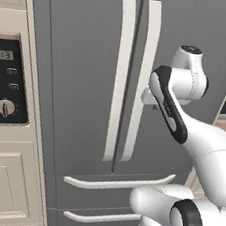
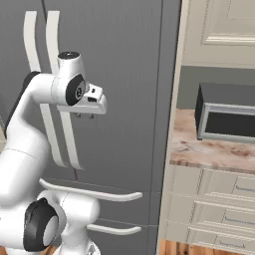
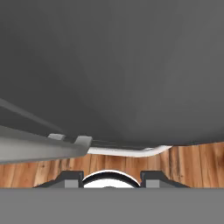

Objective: Take the cakes from the fridge and place them on the empty tray on the dining counter.

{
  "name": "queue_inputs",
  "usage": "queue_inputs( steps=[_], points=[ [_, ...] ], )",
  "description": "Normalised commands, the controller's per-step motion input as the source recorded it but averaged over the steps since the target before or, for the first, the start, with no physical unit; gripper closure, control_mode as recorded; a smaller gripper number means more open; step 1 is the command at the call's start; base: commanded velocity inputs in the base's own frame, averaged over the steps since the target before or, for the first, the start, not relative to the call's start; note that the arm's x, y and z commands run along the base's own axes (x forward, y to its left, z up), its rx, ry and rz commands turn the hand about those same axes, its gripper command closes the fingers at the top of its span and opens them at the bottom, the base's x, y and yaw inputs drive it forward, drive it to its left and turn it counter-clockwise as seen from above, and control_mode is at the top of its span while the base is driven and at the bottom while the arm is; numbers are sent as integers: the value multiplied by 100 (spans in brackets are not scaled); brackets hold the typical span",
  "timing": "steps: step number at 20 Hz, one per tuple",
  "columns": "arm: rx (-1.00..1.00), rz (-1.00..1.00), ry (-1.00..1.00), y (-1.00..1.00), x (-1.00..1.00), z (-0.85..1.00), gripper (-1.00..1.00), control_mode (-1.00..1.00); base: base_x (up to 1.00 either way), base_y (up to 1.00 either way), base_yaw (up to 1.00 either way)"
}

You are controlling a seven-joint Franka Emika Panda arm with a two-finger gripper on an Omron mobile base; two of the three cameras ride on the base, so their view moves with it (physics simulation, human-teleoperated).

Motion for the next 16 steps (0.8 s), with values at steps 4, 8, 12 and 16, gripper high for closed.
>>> queue_inputs(
  steps=[4,8,12,16],
  points=[
    [0,0,0,0,-26,-7,-100,-100,0,0,0],
    [0,0,7,7,-53,-33,-100,-100,0,0,0],
    [0,0,15,20,-49,-41,-100,-100,0,0,0],
    [2,0,19,11,-36,-55,-100,-100,0,0,0]
  ],
)
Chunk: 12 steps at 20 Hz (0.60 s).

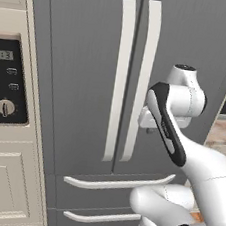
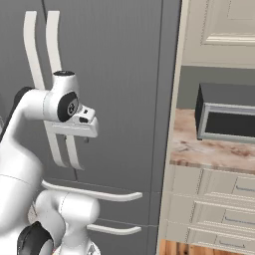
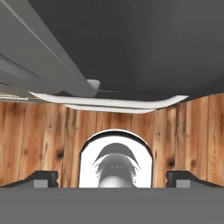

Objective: Take the cakes from the fridge and place them on the empty tray on the dining counter.

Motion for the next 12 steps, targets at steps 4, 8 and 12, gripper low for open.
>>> queue_inputs(
  steps=[4,8,12],
  points=[
    [3,0,14,2,-32,-56,-100,-100,0,0,0],
    [4,0,0,0,-29,-53,-100,-100,0,0,0],
    [6,0,0,0,-33,-62,-100,-100,0,0,0]
  ],
)
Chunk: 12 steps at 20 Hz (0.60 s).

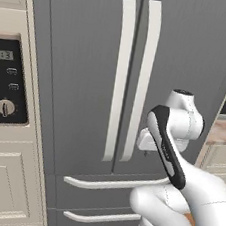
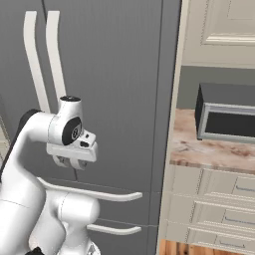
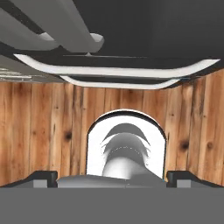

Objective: Take the cakes from the fridge and place them on the empty tray on the dining counter.

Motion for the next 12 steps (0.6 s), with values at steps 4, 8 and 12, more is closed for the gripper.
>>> queue_inputs(
  steps=[4,8,12],
  points=[
    [6,0,0,0,-27,-55,-100,-100,0,0,0],
    [4,0,0,0,-17,-48,-100,-100,0,0,0],
    [1,0,-1,0,-7,-38,-100,-100,0,0,0]
  ],
)
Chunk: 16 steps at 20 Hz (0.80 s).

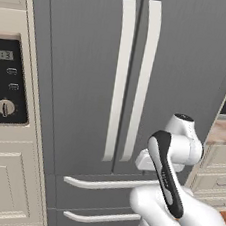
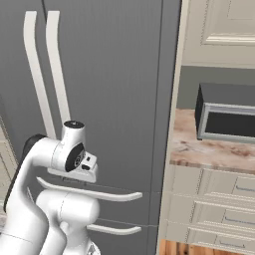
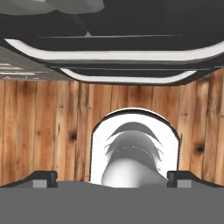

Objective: Take the cakes from the fridge and place them on the empty tray on the dining counter.

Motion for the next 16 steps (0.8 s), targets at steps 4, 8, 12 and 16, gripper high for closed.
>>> queue_inputs(
  steps=[4,8,12,16],
  points=[
    [0,0,-1,0,-1,-7,-100,100,-10,0,0],
    [0,0,0,0,0,0,-100,100,-43,6,0],
    [0,0,0,0,0,0,-100,100,-43,17,0],
    [0,0,0,0,0,0,-100,100,-25,27,0]
  ],
)
